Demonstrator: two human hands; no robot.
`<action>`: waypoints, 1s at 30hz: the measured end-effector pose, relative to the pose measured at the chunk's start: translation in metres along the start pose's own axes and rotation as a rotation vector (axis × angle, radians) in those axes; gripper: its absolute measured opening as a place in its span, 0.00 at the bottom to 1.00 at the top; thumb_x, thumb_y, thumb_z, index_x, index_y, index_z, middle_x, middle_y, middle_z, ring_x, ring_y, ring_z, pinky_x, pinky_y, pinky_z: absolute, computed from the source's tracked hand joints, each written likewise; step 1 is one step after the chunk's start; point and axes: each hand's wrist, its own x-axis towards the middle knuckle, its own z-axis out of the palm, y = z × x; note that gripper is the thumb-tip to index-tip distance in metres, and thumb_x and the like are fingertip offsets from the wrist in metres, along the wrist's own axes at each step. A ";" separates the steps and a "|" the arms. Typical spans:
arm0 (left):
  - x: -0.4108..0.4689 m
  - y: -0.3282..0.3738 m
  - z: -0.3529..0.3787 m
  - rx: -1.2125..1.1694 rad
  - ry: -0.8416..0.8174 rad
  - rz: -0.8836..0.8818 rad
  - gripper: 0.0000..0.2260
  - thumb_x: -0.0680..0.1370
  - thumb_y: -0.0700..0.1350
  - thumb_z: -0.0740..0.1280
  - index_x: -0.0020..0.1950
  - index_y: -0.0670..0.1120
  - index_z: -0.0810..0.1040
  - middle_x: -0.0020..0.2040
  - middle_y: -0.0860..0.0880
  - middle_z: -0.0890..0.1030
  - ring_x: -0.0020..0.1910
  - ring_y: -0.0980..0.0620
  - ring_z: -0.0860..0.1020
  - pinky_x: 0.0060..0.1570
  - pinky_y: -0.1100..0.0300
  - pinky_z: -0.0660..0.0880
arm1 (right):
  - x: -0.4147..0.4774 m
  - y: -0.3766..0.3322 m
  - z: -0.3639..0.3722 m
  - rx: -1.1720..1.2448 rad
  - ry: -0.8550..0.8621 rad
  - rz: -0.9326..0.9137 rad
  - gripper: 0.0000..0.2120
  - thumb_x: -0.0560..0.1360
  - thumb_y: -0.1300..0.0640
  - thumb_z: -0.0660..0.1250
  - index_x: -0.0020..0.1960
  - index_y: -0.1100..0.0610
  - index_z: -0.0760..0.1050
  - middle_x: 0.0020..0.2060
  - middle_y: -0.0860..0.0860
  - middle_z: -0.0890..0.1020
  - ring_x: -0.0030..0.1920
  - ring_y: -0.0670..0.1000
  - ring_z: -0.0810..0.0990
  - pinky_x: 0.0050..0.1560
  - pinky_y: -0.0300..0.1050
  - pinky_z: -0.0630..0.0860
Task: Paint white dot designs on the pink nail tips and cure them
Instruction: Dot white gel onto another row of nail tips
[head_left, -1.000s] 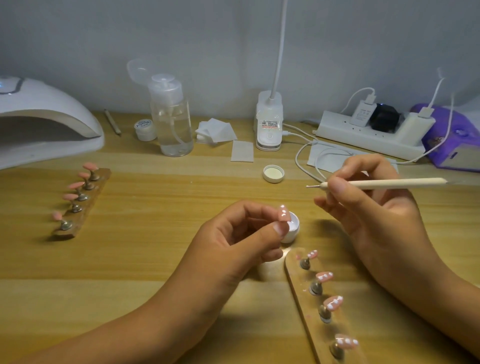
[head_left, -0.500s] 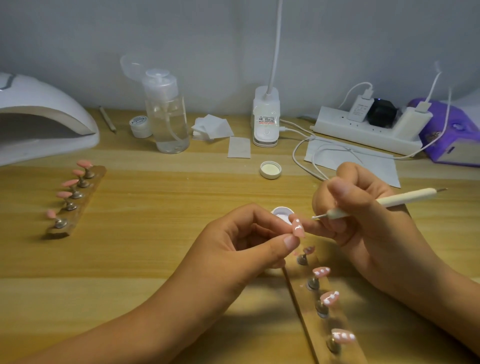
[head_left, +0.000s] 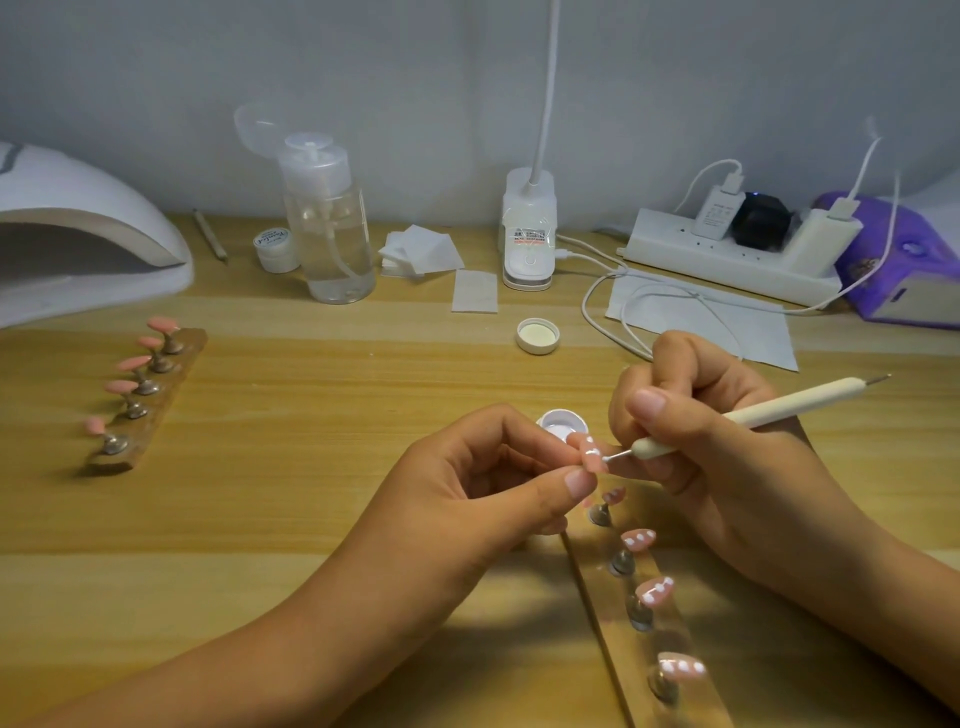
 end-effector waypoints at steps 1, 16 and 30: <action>0.000 0.000 0.000 -0.002 0.001 -0.001 0.04 0.67 0.41 0.72 0.36 0.51 0.82 0.36 0.53 0.82 0.35 0.60 0.78 0.37 0.68 0.75 | 0.000 0.000 0.000 -0.009 -0.002 0.000 0.09 0.70 0.59 0.67 0.32 0.51 0.73 0.28 0.48 0.75 0.28 0.44 0.73 0.33 0.36 0.76; 0.000 0.001 0.001 -0.010 0.002 0.003 0.04 0.67 0.41 0.72 0.36 0.51 0.82 0.35 0.53 0.82 0.34 0.60 0.78 0.36 0.69 0.75 | 0.000 0.000 0.002 0.037 0.001 0.008 0.09 0.69 0.60 0.67 0.32 0.52 0.72 0.27 0.48 0.76 0.28 0.43 0.73 0.31 0.33 0.73; 0.000 0.001 0.001 0.000 -0.003 0.008 0.05 0.67 0.41 0.72 0.36 0.51 0.82 0.35 0.53 0.82 0.33 0.60 0.78 0.36 0.69 0.75 | 0.000 0.000 0.002 -0.010 0.012 -0.004 0.09 0.69 0.58 0.67 0.31 0.51 0.71 0.27 0.48 0.75 0.28 0.43 0.71 0.30 0.33 0.71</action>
